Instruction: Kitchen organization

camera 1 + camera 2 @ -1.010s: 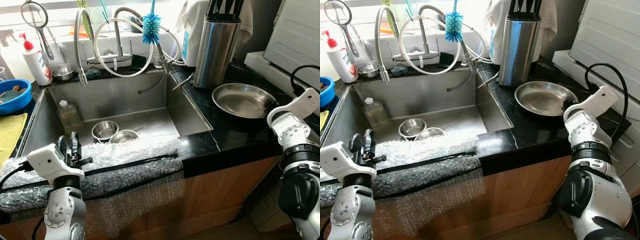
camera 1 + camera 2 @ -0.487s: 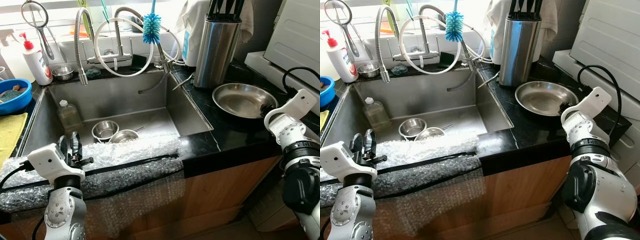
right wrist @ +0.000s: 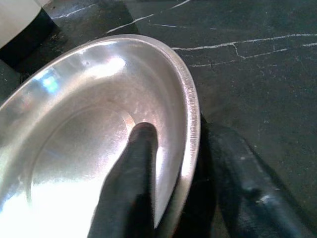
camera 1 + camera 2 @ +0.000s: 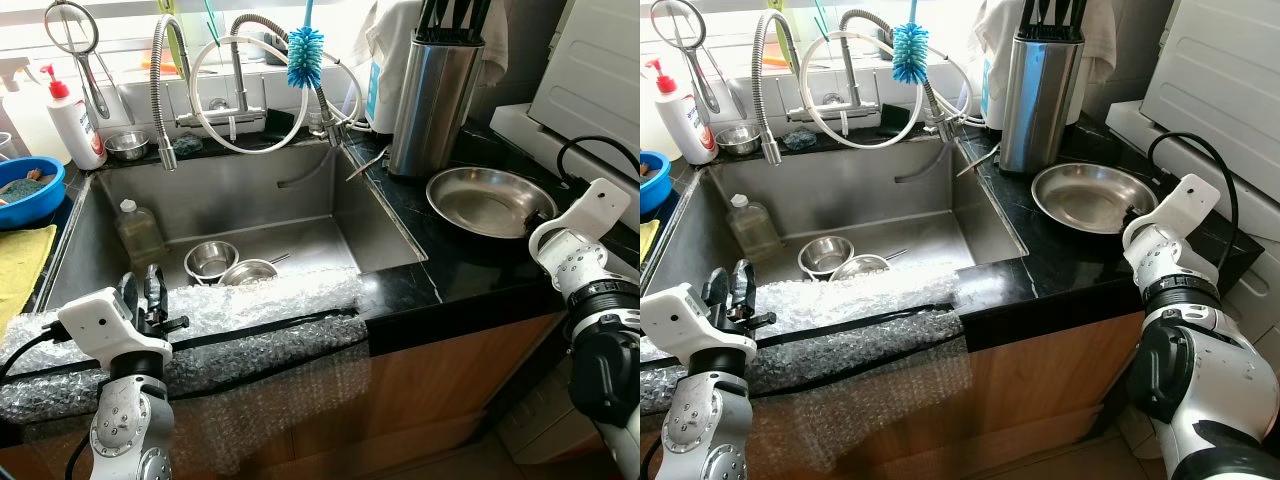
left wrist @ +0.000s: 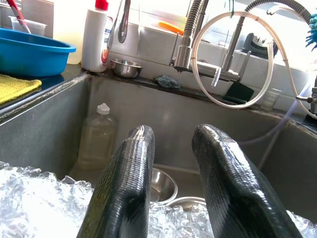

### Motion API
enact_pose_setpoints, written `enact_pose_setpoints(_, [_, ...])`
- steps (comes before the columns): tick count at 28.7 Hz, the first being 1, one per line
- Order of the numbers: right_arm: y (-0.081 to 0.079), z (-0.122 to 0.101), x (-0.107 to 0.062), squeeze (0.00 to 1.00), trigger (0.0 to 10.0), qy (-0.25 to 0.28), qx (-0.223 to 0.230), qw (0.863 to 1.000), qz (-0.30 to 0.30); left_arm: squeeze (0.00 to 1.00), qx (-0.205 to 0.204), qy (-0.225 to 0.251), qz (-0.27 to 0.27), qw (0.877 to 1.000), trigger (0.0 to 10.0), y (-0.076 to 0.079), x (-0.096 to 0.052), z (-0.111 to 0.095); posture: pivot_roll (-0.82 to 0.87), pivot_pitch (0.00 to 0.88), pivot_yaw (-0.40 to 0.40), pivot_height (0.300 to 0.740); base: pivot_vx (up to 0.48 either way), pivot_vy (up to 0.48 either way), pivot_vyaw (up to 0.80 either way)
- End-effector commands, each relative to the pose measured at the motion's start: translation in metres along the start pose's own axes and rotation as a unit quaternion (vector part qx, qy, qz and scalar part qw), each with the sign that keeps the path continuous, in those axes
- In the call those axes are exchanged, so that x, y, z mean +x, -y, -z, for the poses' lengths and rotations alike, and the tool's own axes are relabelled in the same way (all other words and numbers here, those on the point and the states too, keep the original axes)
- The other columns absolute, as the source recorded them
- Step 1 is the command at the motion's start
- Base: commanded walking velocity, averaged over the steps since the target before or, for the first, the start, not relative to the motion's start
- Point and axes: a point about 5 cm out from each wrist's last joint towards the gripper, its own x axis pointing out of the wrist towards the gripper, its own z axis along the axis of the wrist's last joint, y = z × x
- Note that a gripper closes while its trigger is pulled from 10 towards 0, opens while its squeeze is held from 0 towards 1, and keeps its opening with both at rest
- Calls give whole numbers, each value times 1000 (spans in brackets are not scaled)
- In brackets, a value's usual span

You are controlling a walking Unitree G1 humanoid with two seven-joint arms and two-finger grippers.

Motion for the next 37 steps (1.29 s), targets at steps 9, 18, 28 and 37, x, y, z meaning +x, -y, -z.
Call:
enact_pose_setpoints(9, [-3, -7, -1, 0, 0, 7, 3, 1000, -1, 0, -2, -36, 12, 999, 10000, 4, -3, 10, 45, 0, -27, 740, 0, 0, 0])
enact_pose_setpoints(18, [-6, -7, -1, 0, 0, 7, 8, 1000, -5, 0, -2, -37, 14, 999, 10000, 4, -3, 10, 48, 0, -27, 740, 0, 0, 0])
enact_pose_setpoints(28, [-69, -33, -21, 0, 0, 88, 57, 981, -164, 0, 0, -31, 14, 999, 10000, 5, -2, 8, 42, 0, -19, 740, 0, 0, 0])
enact_pose_setpoints(37, [-98, -42, -41, 0, 0, 121, 105, 953, -258, 0, 2, -25, 14, 1000, 10000, 6, 0, 6, 43, 0, -17, 740, 0, 0, 0])
